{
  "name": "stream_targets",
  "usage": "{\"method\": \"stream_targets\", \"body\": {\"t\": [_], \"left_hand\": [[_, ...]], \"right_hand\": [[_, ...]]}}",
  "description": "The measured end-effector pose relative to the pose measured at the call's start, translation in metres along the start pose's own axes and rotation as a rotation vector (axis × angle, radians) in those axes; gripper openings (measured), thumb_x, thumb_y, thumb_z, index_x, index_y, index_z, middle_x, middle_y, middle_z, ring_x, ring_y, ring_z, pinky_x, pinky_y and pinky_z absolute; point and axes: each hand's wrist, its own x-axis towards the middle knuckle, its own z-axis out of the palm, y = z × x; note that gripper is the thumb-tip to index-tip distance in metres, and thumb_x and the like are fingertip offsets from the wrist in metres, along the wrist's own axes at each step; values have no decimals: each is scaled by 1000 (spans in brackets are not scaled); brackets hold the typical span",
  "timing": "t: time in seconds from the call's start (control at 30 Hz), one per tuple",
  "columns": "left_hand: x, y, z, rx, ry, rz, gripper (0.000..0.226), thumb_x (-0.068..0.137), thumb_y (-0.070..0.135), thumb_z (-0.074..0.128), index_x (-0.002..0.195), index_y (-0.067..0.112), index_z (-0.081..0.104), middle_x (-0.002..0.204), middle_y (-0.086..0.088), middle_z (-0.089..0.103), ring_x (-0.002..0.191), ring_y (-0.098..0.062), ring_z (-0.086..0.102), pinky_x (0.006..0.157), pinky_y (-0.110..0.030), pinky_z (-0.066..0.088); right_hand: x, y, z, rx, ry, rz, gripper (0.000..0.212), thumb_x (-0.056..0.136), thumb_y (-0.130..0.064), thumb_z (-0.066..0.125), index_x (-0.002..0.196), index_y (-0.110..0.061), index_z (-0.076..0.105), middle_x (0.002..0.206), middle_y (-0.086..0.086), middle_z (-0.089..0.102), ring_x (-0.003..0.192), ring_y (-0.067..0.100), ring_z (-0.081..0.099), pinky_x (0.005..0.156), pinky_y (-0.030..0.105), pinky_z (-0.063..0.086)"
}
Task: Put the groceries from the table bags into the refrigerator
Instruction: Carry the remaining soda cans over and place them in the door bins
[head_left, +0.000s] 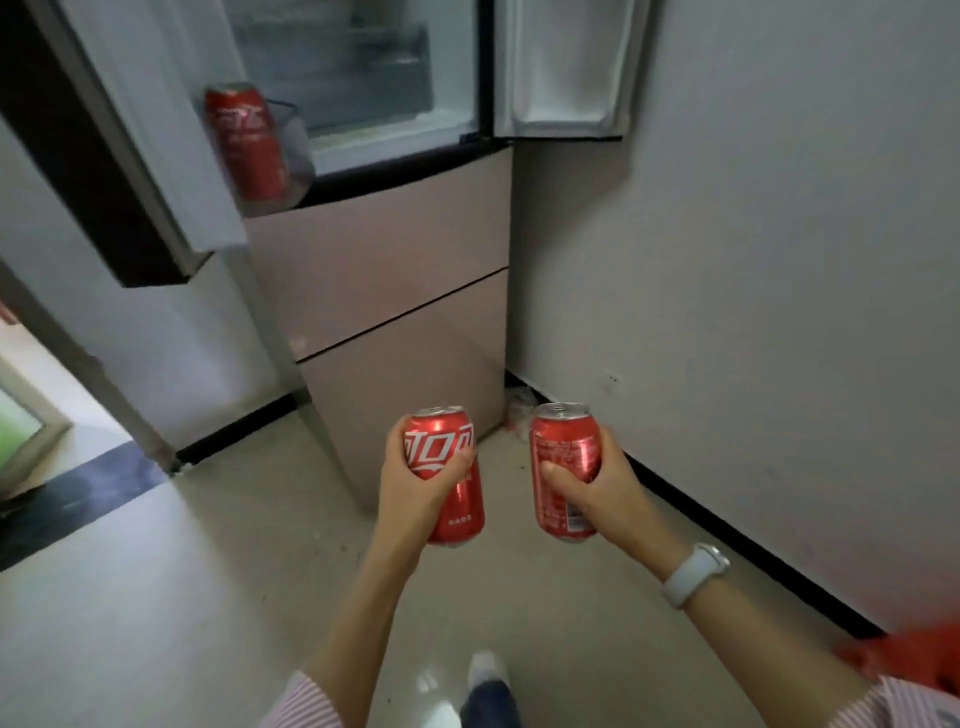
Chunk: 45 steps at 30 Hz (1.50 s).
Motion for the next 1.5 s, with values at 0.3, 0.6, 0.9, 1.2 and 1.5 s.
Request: {"method": "stream_targets", "body": {"t": [0.3, 0.6, 0.9, 1.2, 1.5], "left_hand": [[207, 25, 114, 42, -108, 67, 66, 75, 10, 73, 129, 20, 37, 108, 2, 54, 84, -4, 57, 60, -12, 46], [352, 100, 138, 164, 22, 187, 70, 75, 15, 73, 129, 28, 32, 102, 15, 48, 85, 1, 52, 63, -11, 40], [410, 168, 115, 197, 529, 377, 63, 74, 9, 74, 119, 31, 36, 103, 14, 54, 86, 1, 58, 66, -6, 48], [394, 266, 62, 248, 984, 559, 57, 77, 12, 71, 120, 28, 37, 105, 5, 57, 91, -9, 61, 80, -30, 53], [400, 288, -9, 616, 1158, 262, 67, 67, 20, 81, 116, 21, 36, 107, 0, 55, 96, -18, 58, 82, -35, 48]], "right_hand": [[212, -4, -60, -1, 124, -5, 56, 76, -16, 71, 121, -20, 38, 94, -12, 54, 84, 4, 57, 76, 26, 46], [399, -58, -60, 110, -18, -137, 54, 77, -21, 70, 119, -24, 36, 98, -10, 53, 89, 10, 57, 76, 27, 47], [539, -131, -8, 237, -579, -335, 50, 79, -14, 67, 119, -21, 38, 100, -8, 55, 91, 6, 57, 77, 27, 46], [572, -220, 59, 345, -959, -491, 52, 78, -17, 66, 122, -19, 38, 104, -3, 57, 95, 12, 58, 81, 32, 50], [565, -266, 116, 491, -1082, -490, 47, 80, -17, 65, 120, -17, 42, 103, 1, 60, 91, 13, 61, 73, 27, 50]]}}
